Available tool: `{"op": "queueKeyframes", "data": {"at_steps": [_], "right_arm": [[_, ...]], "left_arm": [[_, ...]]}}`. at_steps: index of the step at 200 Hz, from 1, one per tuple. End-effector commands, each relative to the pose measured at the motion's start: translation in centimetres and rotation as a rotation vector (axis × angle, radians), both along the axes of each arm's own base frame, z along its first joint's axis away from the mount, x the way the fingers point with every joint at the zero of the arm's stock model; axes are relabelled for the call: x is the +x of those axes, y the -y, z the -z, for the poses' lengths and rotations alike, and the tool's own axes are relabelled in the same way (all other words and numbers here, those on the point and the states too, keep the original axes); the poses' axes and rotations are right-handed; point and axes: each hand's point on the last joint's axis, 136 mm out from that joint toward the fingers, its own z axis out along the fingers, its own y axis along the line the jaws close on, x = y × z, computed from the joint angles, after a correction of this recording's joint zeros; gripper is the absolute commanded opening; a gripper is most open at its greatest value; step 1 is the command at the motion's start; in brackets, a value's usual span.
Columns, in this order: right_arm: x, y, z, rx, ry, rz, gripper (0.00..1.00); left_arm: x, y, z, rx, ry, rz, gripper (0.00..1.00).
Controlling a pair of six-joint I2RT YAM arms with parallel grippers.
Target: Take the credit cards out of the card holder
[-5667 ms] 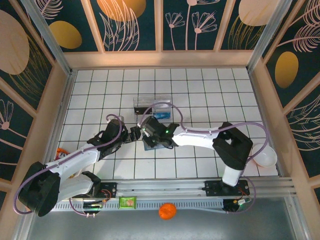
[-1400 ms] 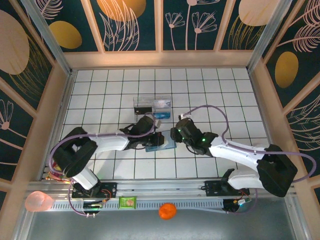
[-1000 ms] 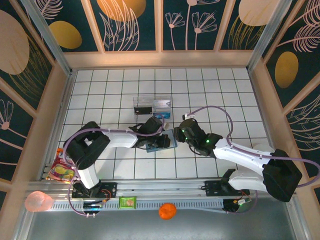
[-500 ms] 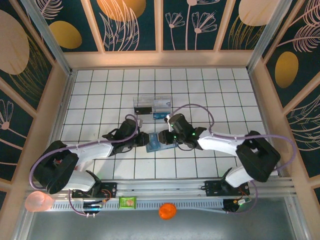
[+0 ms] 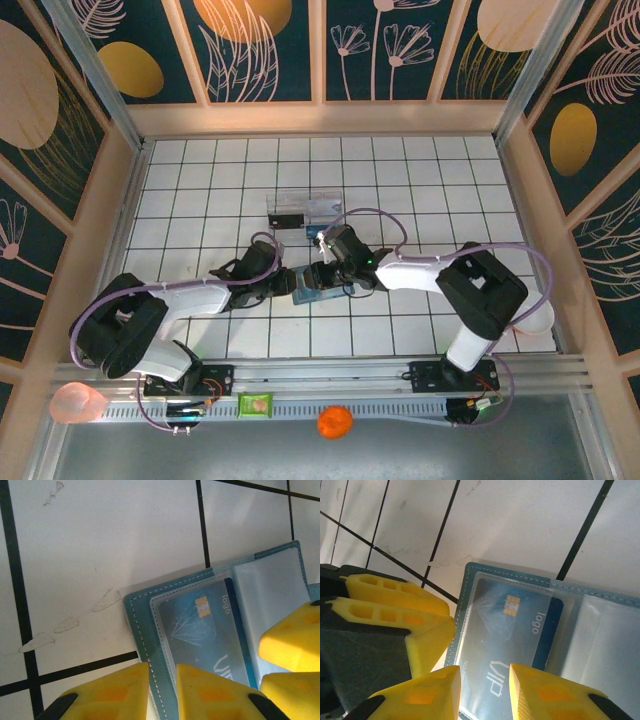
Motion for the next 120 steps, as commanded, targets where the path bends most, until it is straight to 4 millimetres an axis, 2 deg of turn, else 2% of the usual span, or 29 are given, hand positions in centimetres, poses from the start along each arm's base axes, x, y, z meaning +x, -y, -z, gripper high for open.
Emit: {"op": "queueKeyframes", "data": {"at_steps": [1,67,120], "right_arm": [[0.9,-0.5,-0.3,0.018,-0.003,0.025,0.3],[0.9,0.7,2.0,-0.049,-0.04,0.088,0.26],[1.4,1.7,1.8,-0.14,0.034,0.162,0.26]], "left_arm": [[0.4,-0.1,0.0,-0.001,0.015,-0.004,0.21],[0.4,0.0,0.3,0.004,0.011,0.003,0.2],[0.4,-0.1,0.4,0.009,0.005,0.003,0.19]]}}
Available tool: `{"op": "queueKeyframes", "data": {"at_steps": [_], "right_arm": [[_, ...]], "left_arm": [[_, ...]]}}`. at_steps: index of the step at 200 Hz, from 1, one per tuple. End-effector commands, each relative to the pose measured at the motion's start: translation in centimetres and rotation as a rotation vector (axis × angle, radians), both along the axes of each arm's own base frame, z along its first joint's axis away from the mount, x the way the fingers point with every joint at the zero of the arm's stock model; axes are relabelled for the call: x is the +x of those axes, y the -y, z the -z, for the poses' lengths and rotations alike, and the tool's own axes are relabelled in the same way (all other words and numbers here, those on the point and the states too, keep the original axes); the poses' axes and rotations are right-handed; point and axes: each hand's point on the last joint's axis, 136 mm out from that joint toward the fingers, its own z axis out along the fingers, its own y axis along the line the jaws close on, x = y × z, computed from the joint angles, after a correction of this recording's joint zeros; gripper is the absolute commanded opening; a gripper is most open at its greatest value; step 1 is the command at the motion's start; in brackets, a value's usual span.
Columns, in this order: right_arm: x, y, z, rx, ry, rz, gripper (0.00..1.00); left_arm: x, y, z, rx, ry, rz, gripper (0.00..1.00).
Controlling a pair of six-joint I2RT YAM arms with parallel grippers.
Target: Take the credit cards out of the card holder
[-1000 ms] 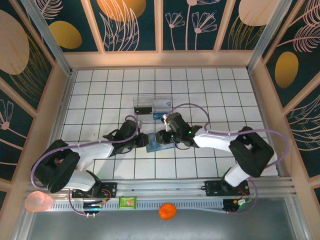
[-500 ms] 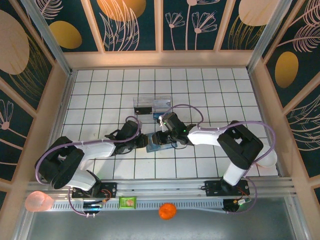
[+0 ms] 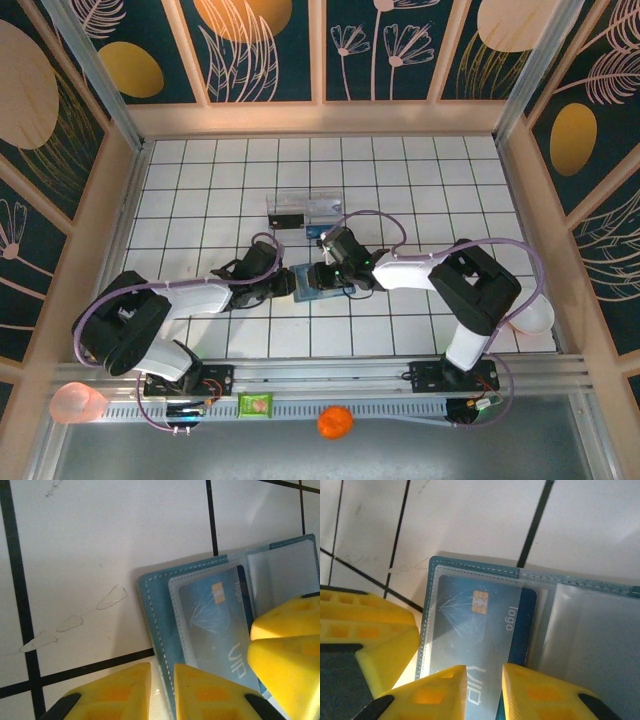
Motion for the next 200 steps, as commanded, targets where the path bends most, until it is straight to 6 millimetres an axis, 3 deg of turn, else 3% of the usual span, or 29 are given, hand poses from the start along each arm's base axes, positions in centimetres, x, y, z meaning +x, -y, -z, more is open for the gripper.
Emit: {"op": "queueKeyframes", "data": {"at_steps": [1,67,123,153,200], "right_arm": [[0.7,0.8,-0.1,-0.08,0.056,0.068,0.26],[1.1,0.7,-2.9,-0.073,0.166,0.095,0.32],[1.3,0.5,-5.6,0.022,0.185,0.035,0.3],[1.3,0.8,-5.4,0.056,0.13,0.008,0.29],[0.6,0.4,-3.9,0.072,0.05,-0.019,0.29]], "left_arm": [[0.5,0.0,-0.1,-0.001,0.018,0.005,0.19],[0.8,0.1,-1.1,-0.02,0.038,0.005,0.19],[0.6,2.8,-3.4,-0.121,0.059,0.078,0.22],[0.6,3.9,-2.4,-0.113,0.038,0.095,0.16],[1.2,1.6,0.1,0.014,0.016,0.023,0.03]]}}
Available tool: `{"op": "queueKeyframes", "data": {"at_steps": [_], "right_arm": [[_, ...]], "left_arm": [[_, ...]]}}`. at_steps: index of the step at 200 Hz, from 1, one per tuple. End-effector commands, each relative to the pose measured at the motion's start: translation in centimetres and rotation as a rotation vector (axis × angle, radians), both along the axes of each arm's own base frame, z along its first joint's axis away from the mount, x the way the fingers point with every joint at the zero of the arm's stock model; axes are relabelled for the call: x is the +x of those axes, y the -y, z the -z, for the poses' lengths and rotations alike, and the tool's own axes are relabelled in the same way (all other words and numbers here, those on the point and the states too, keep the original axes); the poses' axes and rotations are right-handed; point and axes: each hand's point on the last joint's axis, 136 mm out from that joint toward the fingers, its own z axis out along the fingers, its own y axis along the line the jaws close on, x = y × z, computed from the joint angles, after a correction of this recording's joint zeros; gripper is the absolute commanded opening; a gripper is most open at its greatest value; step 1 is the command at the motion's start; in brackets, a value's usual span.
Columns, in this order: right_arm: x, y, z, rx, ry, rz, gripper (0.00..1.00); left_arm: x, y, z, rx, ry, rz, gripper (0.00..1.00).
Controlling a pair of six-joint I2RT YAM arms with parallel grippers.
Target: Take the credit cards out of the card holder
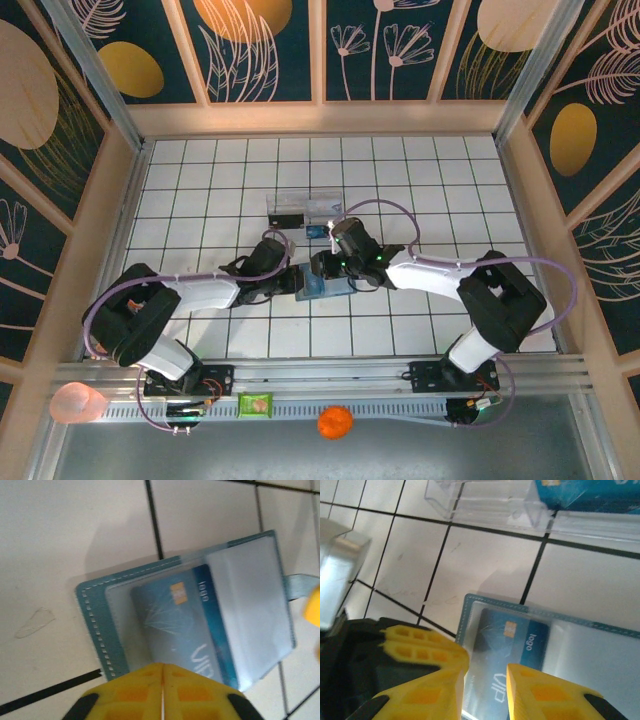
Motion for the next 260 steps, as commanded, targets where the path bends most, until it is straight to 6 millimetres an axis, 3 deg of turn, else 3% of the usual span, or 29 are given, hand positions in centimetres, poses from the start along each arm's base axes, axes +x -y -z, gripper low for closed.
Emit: {"op": "queueKeyframes", "data": {"at_steps": [1,59,91,166,210,260], "right_arm": [[-0.8,-0.5,1.3,0.016,-0.063,-0.042,0.29],[-0.5,0.2,3.7,0.016,-0.158,0.008,0.26],[-0.1,0.9,3.6,0.033,-0.173,0.038,0.26],[-0.1,0.6,4.3,0.051,-0.221,0.02,0.26],[-0.2,0.7,5.7,0.033,-0.241,0.014,0.25],[-0.6,-0.5,4.9,0.12,-0.251,-0.041,0.21]], "left_arm": [[0.8,-1.0,0.4,0.055,0.012,-0.043,0.03],[0.1,-2.2,1.6,0.084,-0.009,-0.053,0.0],[-0.1,-2.5,2.0,0.083,-0.016,-0.053,0.0],[-0.2,-2.7,2.2,0.079,-0.02,-0.046,0.0],[-0.3,-2.6,2.3,0.075,-0.022,-0.039,0.0],[-0.3,-2.5,2.3,0.071,-0.026,-0.031,0.0]]}}
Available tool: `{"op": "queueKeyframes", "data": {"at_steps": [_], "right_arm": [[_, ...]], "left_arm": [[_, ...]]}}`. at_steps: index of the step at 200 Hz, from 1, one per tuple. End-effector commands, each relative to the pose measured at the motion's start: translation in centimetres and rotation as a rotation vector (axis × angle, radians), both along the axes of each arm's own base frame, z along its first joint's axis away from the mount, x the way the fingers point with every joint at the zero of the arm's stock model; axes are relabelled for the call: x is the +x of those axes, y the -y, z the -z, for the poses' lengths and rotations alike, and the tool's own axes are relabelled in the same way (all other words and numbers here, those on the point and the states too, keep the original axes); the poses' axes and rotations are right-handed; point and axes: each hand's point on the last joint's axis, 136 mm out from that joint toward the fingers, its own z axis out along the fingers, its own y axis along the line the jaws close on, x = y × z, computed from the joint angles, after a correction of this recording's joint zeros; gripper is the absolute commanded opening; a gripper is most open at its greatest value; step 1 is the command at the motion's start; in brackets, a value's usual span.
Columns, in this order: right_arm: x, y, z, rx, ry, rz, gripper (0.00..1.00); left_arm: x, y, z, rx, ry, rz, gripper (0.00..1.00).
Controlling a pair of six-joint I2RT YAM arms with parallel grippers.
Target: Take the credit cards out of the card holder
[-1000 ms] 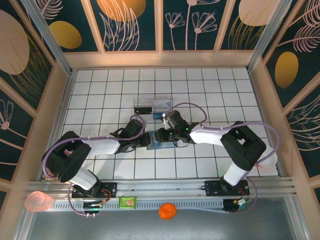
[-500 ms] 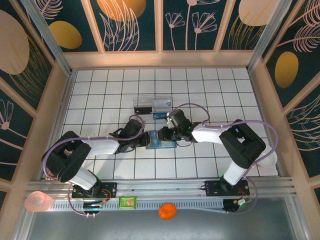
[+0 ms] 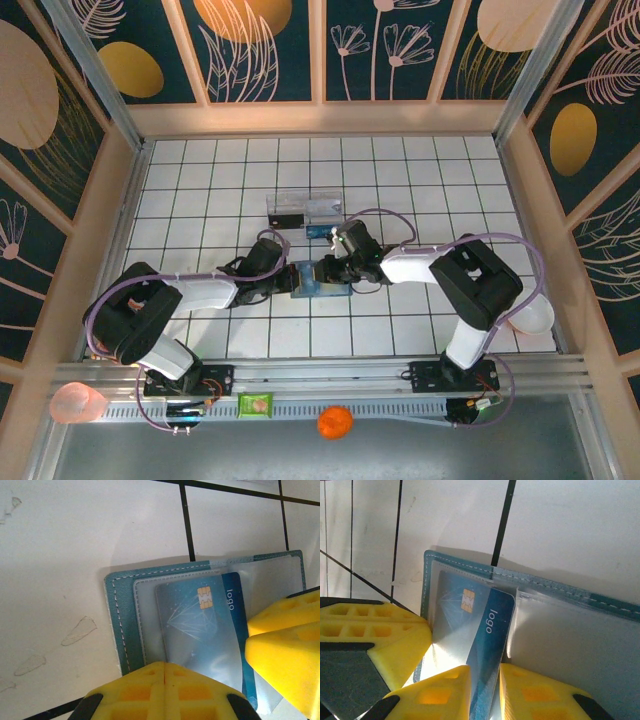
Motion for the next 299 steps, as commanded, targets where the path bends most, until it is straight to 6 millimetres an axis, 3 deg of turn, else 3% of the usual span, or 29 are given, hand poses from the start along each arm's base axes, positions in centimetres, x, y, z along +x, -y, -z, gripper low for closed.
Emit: {"op": "queueKeyframes", "data": {"at_steps": [1,47,72,123,153,185,267,299], "right_arm": [[-0.3,-0.7,0.0,0.056,-0.021,-0.027,0.21],[-0.6,-0.8,0.5,0.073,-0.049,-0.029,0.2],[-0.7,-1.0,0.4,0.09,-0.051,-0.031,0.11],[-0.4,-1.1,-1.0,0.129,-0.038,-0.013,0.18],[-0.4,-1.0,0.1,0.084,-0.051,-0.016,0.18],[-0.5,-0.4,0.9,0.053,-0.052,0.004,0.0],[-0.1,2.4,-1.6,0.025,-0.009,0.073,0.0],[-0.3,3.6,-1.7,-0.027,0.005,0.065,0.0]], "left_arm": [[-1.1,-1.4,1.8,0.059,-0.047,0.007,0.0],[-1.2,-1.2,1.8,0.052,-0.051,0.015,0.0],[-1.1,-1.1,1.7,0.051,-0.051,0.018,0.0],[-1.0,-1.0,1.5,0.046,-0.047,0.019,0.0],[-1.1,-0.8,1.4,0.039,-0.049,0.024,0.0],[-1.0,-1.0,1.3,0.043,-0.046,0.021,0.0],[-1.1,-1.3,1.7,0.042,-0.057,0.014,0.0],[-0.8,-1.2,1.8,0.044,-0.052,0.016,0.0]]}}
